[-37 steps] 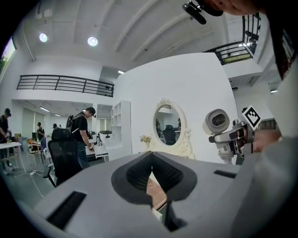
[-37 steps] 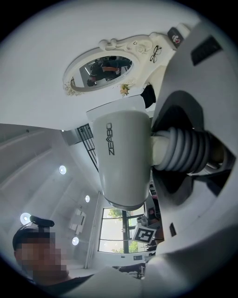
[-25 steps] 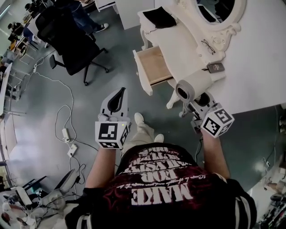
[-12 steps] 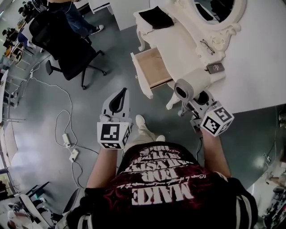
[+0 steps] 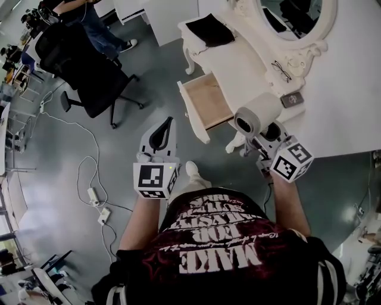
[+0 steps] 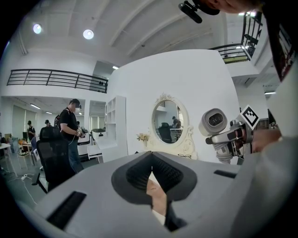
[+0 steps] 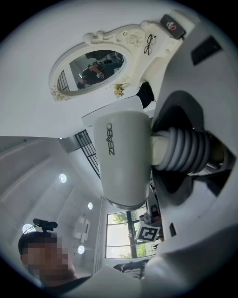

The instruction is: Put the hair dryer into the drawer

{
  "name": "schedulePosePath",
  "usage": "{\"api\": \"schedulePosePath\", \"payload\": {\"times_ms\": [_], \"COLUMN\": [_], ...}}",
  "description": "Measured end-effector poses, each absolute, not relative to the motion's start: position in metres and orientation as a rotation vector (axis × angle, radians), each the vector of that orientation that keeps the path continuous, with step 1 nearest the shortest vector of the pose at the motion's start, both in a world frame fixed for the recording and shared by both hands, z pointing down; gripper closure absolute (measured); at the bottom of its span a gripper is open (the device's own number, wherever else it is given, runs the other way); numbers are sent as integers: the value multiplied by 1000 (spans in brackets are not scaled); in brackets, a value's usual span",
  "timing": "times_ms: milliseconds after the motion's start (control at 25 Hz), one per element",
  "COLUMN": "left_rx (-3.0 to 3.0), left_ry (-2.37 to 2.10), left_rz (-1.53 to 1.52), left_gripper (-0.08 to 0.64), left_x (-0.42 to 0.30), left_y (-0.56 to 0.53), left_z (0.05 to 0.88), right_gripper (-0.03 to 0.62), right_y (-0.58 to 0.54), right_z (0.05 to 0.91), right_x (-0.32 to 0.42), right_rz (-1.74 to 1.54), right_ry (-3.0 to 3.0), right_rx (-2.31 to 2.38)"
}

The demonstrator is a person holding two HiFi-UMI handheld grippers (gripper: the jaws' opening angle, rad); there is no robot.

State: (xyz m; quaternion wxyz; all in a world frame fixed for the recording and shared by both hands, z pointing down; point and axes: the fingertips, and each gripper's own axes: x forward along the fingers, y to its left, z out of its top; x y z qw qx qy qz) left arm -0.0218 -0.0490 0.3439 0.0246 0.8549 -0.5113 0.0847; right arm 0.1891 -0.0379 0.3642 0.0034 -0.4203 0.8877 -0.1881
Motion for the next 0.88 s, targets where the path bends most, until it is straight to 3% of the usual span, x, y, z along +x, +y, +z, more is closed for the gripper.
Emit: {"api": "schedulePosePath", "payload": {"times_ms": [880], "left_rx": [2672], "left_ry": [-1557], "left_rz": [259], "left_gripper": [555], "left_x": [-65], "left_y": [-145], "left_z": [346], "right_gripper": [362], "right_y": [-123], "right_z": [369], "right_x": [142], "right_rz": [-629], "right_ry": [2819], "right_rx": [-1329]}}
